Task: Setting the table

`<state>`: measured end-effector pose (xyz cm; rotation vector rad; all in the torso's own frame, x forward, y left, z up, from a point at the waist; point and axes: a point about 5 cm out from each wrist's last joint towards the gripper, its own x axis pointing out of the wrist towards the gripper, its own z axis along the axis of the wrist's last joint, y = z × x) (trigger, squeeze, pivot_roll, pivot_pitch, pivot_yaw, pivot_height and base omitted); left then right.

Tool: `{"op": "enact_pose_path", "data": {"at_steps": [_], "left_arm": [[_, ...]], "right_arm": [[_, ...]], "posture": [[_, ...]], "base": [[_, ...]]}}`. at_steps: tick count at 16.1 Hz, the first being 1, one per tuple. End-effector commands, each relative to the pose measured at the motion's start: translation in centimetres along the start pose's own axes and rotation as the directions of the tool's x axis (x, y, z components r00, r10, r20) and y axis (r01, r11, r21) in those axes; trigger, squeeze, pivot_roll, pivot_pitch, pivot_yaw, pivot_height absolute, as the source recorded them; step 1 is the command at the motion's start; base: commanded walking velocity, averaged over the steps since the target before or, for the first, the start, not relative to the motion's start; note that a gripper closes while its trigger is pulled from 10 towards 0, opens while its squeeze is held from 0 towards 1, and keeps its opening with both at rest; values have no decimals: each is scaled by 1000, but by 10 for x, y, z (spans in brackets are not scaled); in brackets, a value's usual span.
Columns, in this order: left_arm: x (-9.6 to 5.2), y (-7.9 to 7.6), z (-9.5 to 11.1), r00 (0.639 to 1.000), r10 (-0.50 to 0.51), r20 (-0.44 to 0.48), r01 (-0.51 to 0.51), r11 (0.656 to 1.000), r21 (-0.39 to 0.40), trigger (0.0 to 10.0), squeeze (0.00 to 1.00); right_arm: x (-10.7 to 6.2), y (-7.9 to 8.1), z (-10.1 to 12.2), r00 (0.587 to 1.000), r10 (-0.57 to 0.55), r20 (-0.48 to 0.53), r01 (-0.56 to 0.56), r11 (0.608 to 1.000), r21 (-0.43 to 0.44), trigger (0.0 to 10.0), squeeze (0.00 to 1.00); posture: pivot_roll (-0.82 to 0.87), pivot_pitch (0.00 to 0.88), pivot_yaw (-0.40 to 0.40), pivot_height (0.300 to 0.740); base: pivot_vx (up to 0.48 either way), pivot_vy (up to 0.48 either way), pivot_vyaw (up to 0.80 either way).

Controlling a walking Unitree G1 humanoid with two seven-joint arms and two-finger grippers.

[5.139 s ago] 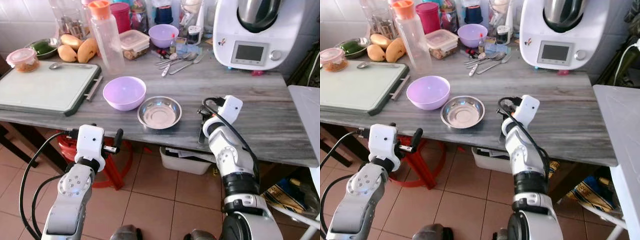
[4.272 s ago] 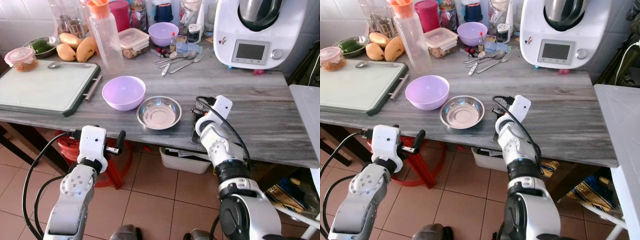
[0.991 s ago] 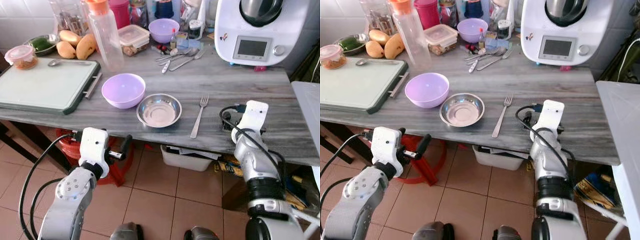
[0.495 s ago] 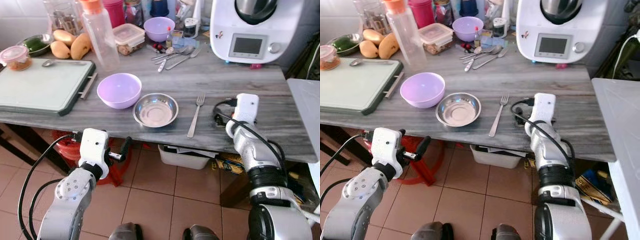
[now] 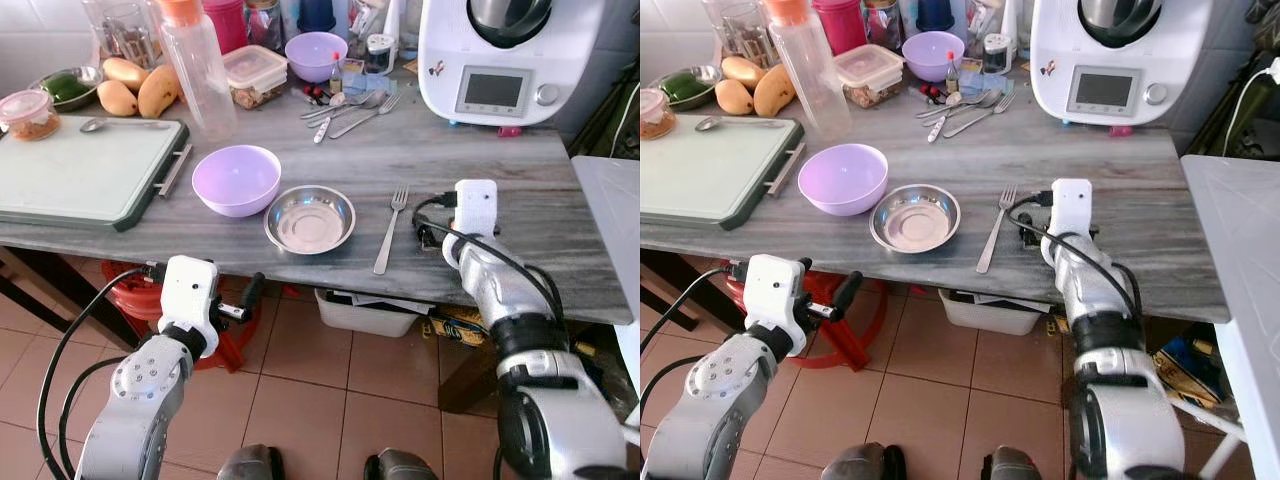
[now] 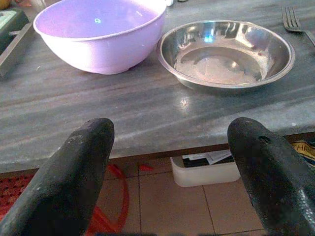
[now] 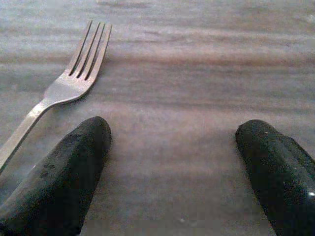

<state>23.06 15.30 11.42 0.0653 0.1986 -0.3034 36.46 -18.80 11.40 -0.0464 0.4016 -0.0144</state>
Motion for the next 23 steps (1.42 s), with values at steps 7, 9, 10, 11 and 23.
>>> {"op": "enact_pose_path", "data": {"at_steps": [7,9,10,11,23], "left_arm": [[0,0,-2,1000,10,-17,-10,1000,9,10000,0],[1,-1,-2,1000,7,-18,-7,1000,9,10000,0],[2,-2,-2,1000,4,-17,-4,1000,8,10000,0],[3,-2,-2,1000,3,-16,-3,1000,7,10000,0],[5,-2,-1,1000,3,-9,-3,1000,8,10000,0]], "right_arm": [[3,20,-6,996,85,-40,-87,995,-56,10000,0],[3,25,-7,993,113,-38,-115,992,-58,10000,0],[1,34,-6,989,145,-31,-146,987,-64,10000,0],[0,40,-5,986,167,-24,-168,983,-72,10000,0],[-7,41,2,991,125,52,-120,987,-105,10000,0]], "posture": [[60,80,67,740],[54,80,68,740],[52,79,68,740],[51,76,67,740],[57,66,64,740]], "base": [[0,0,0],[0,0,0],[0,0,0],[0,0,0],[0,0,0]]}}
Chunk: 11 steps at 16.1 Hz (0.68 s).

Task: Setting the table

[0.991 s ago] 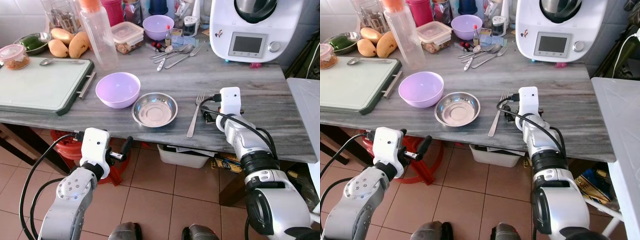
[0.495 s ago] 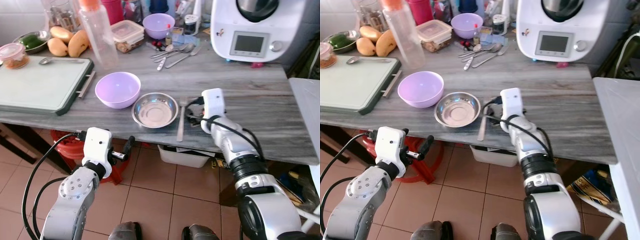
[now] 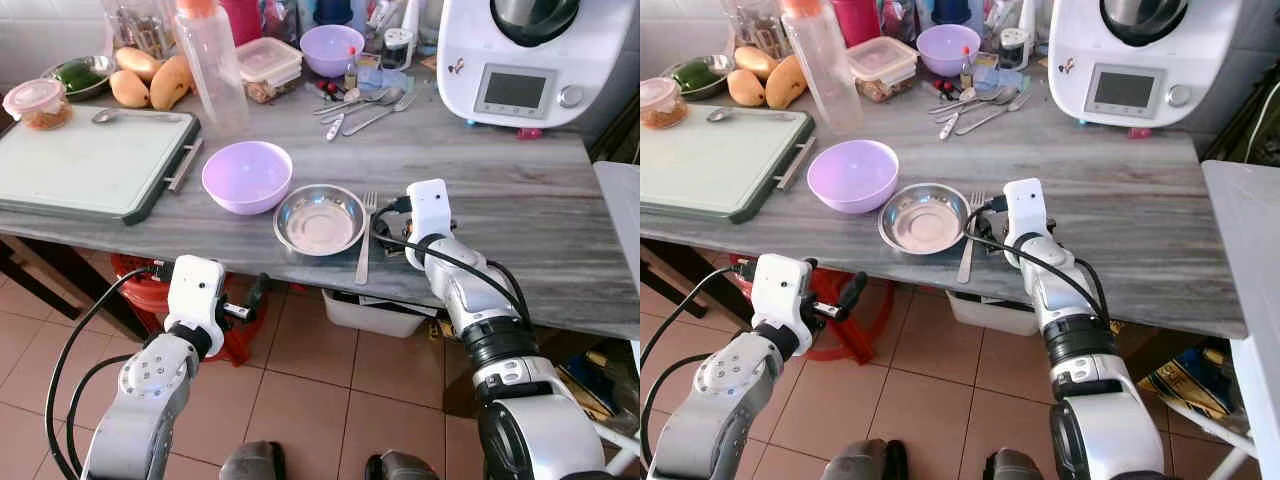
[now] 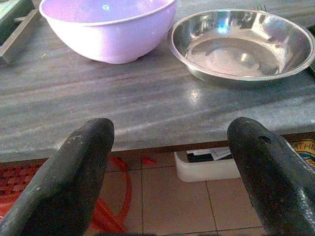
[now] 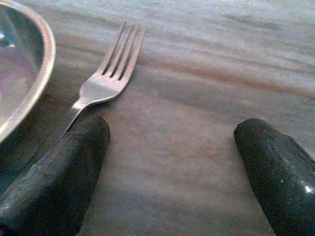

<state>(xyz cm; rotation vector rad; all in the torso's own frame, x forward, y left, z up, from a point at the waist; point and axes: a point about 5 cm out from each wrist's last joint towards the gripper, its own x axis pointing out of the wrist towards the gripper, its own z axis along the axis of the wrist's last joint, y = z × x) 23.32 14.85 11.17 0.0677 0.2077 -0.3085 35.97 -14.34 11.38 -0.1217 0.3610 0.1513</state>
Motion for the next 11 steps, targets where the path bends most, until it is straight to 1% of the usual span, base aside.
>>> {"op": "enact_pose_path", "data": {"at_steps": [1,2,3,6,7,8,9,11], "left_arm": [[1,2,0,1000,8,1,-8,1000,6,10000,0],[1,2,1,1000,6,4,-6,1000,5,10000,0],[1,2,1,1000,5,7,-5,1000,5,10000,0],[3,1,2,1000,0,13,0,1000,1,10000,0],[3,0,2,1000,0,16,0,1000,-1,10000,0],[3,0,2,1000,-2,24,2,1000,-9,10000,0],[5,-2,2,999,-4,33,5,1000,-18,10000,0],[10,-4,3,998,11,61,-10,1000,-21,10000,0]], "right_arm": [[-3,-5,3,999,-35,22,35,999,-3,10000,0],[-8,-9,9,996,-75,57,75,997,0,10000,0],[-10,-12,12,993,-93,72,93,996,-1,10000,0],[-21,-19,17,980,-164,110,161,986,41,10000,0],[-26,-20,18,977,-175,125,170,984,50,10000,0],[-32,-19,19,972,-180,150,171,983,69,10000,0],[-41,-17,20,957,-203,205,191,978,78,10000,0],[-63,-12,16,918,-247,311,238,969,67,10000,0]], "posture": [[57,66,65,740],[56,65,65,740],[55,63,65,740],[53,58,62,740],[50,52,61,740],[46,40,60,740],[37,13,57,740],[27,0,47,740]], "base": [[0,0,0],[0,0,0],[0,0,0],[0,0,0],[0,0,0],[0,0,0],[0,0,0],[0,0,0]]}}
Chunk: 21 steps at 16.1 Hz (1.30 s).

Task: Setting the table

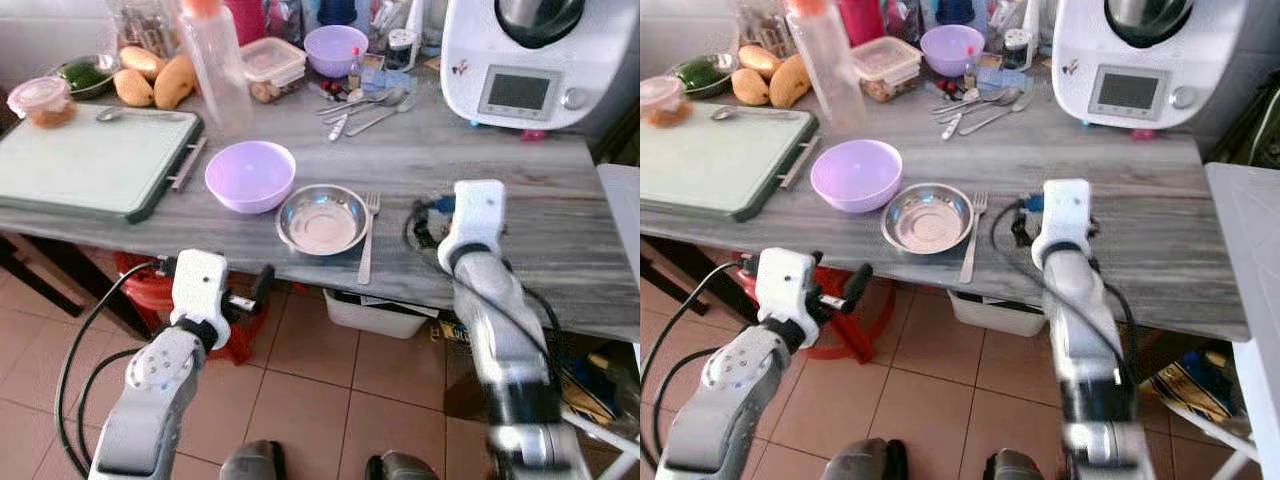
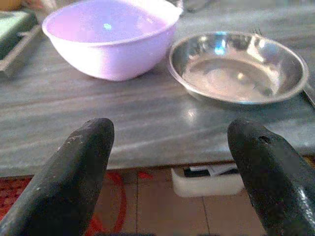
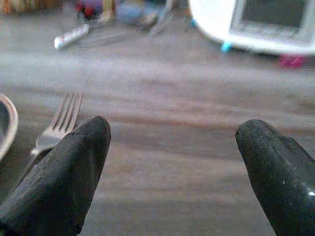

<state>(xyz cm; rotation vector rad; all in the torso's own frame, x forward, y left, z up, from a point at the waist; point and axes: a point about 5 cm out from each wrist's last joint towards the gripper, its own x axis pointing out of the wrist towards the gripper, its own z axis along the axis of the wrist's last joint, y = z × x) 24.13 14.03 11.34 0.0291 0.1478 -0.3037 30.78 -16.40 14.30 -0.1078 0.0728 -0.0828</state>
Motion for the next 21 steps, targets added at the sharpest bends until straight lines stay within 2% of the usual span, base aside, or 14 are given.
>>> {"op": "enact_pose_path", "data": {"at_steps": [1,4,8,14,21], "left_arm": [[3,2,-1,1000,19,3,-19,1000,8,10000,0],[13,2,2,998,38,55,-38,999,3,10000,0],[21,5,-2,995,67,74,-68,998,10,10000,0],[29,4,-1,993,79,93,-80,997,9,10000,0],[30,7,-1,989,104,107,-105,994,11,10000,0]], "right_arm": [[-6,3,10,998,4,67,-4,1000,-6,10000,0],[-31,-4,11,989,-29,144,32,999,-13,10000,0],[-51,-17,-6,990,-78,115,77,997,18,10000,0],[-45,-13,-9,992,-54,110,49,998,50,10000,0],[-41,-18,-7,990,-73,121,70,997,31,10000,0]], "posture": [[18,0,43,740],[2,0,33,740],[-36,0,48,740],[-29,0,35,740],[-34,0,35,740]], "base": [[0,0,0],[0,0,0],[0,0,0],[0,0,-537],[-273,0,0]]}}
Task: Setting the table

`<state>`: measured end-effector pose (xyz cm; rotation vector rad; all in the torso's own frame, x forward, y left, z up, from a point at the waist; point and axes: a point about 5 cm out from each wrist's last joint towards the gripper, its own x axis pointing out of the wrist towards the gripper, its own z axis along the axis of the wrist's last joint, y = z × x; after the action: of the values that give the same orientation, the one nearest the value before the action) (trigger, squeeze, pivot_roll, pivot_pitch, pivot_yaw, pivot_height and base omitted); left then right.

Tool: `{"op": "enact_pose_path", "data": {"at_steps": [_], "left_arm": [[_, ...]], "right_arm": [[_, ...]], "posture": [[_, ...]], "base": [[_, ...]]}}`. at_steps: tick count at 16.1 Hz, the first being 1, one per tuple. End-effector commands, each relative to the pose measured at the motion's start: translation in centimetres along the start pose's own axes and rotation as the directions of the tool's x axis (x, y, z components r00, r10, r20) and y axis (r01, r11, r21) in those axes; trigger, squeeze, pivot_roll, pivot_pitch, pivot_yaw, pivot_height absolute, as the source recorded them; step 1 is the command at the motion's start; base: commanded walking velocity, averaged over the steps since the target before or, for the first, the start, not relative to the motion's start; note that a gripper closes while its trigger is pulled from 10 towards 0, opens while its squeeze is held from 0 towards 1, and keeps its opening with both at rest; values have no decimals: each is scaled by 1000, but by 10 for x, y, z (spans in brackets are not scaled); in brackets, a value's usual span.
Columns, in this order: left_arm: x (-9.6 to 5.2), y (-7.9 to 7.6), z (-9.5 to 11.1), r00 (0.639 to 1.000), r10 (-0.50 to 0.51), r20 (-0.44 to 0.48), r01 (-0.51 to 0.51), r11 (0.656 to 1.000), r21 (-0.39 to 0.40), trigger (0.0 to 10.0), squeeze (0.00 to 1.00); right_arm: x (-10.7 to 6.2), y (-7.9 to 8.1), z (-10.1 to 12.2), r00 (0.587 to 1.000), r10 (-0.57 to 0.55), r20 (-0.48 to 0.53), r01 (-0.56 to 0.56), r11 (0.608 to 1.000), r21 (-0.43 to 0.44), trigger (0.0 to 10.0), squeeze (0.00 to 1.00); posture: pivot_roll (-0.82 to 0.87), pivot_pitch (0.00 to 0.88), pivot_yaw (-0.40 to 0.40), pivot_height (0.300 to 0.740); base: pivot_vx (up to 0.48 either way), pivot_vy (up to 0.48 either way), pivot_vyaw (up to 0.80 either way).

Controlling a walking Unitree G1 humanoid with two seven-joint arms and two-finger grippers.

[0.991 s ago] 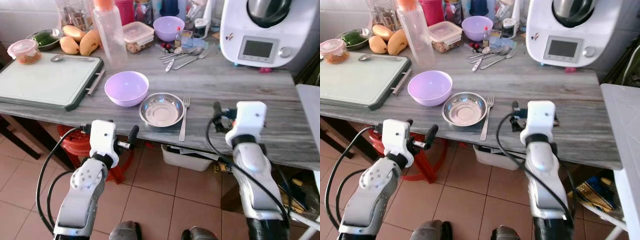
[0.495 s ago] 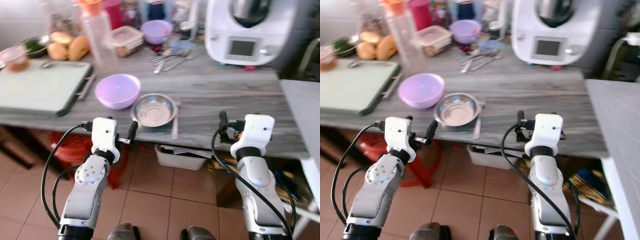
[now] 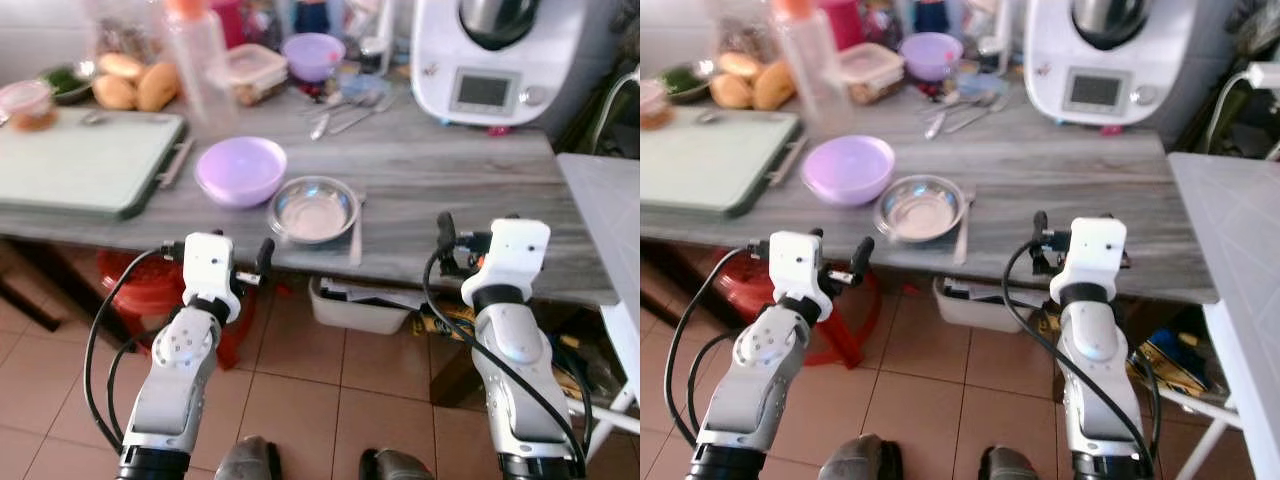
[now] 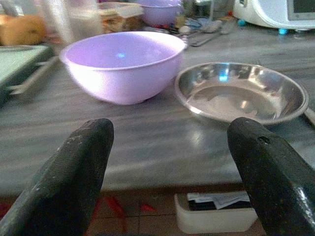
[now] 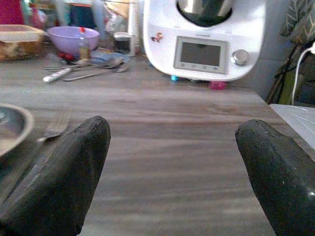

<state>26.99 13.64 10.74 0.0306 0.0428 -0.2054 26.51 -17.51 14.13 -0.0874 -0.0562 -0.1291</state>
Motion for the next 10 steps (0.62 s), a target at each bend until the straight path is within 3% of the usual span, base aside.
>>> {"op": "enact_pose_path", "data": {"at_steps": [1,10], "left_arm": [[1,2,2,1000,6,8,-6,1000,6,10000,0],[2,3,3,1000,4,10,-4,1000,7,10000,0]], "right_arm": [[2,-5,0,1000,-27,2,27,1000,-8,10000,0],[5,-7,0,999,-35,2,35,999,-25,10000,0]], "posture": [[-37,0,37,740],[-35,0,39,740]], "base": [[-322,0,0],[-343,0,0]]}}
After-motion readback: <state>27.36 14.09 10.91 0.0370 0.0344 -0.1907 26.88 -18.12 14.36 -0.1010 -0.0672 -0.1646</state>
